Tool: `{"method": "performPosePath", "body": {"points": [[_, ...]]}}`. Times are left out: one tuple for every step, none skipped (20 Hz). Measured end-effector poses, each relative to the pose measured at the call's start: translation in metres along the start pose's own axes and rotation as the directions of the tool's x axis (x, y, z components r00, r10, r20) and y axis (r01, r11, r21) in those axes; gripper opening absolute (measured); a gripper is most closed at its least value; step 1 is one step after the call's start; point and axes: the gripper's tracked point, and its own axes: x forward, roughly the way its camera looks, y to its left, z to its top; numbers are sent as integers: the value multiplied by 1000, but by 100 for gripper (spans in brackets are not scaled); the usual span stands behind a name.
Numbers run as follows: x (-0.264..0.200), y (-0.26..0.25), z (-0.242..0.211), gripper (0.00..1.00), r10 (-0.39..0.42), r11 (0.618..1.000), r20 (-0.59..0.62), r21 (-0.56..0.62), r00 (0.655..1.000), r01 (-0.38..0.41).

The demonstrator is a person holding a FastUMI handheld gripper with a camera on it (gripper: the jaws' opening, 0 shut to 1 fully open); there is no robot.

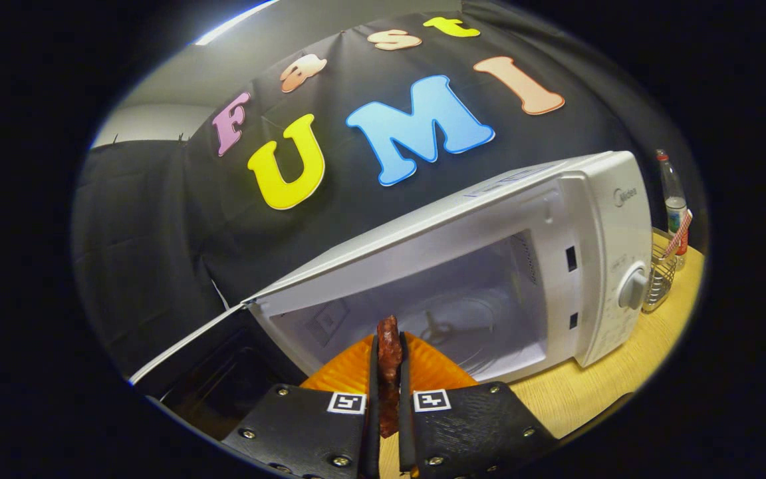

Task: Open the microwave, put the food inside, and close the microwave door.

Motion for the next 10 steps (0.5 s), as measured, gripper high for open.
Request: {"method": "performPosePath", "body": {"points": [[11, -3, 1, 12, -7, 1000, 5, -2, 1000, 7], [21, -6, 2, 11, -15, 1000, 9, 9, 1000, 15], [31, -7, 4, 12, -14, 1000, 14, 27, 1000, 14], [39, -8, 6, 12, -15, 999, 18, 44, 1000, 14], [47, -10, 8, 12, -20, 998, 24, 61, 1000, 19], [55, -12, 8, 12, -23, 997, 30, 78, 999, 20], [64, -15, 9, 12, -30, 995, 33, 99, 999, 26], [74, -19, 7, 12, -33, 992, 26, 123, 999, 29], [82, -23, 6, 12, -41, 990, 23, 138, 999, 37], [88, -27, 4, 12, -52, 990, 26, 135, 998, 48]]}}
